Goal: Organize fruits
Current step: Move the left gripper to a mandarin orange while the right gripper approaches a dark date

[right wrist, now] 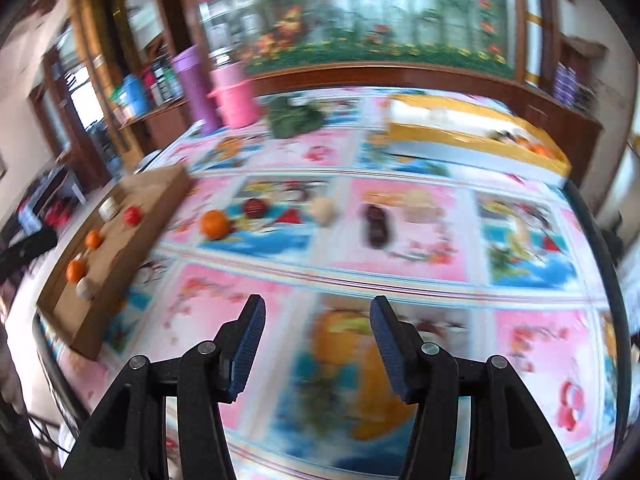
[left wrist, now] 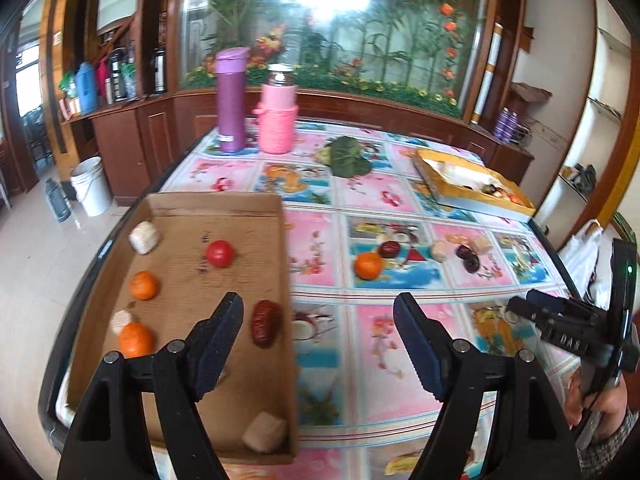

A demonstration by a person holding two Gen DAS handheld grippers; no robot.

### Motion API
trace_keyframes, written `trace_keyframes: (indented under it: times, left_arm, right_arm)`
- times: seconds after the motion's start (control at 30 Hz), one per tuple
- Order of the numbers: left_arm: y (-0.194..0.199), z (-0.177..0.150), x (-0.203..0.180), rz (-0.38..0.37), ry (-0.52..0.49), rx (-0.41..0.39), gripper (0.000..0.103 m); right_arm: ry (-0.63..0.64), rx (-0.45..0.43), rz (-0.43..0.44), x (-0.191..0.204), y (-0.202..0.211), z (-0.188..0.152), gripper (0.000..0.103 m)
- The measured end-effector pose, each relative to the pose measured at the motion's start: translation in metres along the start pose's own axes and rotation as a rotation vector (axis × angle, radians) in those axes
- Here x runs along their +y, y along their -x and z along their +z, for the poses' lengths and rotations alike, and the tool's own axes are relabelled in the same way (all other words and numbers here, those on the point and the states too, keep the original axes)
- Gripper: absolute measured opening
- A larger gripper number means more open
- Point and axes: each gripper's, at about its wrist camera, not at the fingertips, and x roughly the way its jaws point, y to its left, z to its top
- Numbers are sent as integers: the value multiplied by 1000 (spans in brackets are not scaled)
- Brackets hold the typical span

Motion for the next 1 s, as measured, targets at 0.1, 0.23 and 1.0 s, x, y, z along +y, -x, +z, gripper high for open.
trace_keyframes:
  times: [0.1,0.23,1.0]
  left_arm:
    - [-15,4,-22,-36,-28,25,77]
    - [-42,11,-47,-73,-55,60,77]
    - [-162,24,-44,-96,19,128,55]
  right_arm:
    - [-82,-10,-25,-36,6,3,59]
    - [-137,-10,-28,-58,5,9,59]
    - [-85,38,-30,-36,-96,48,56]
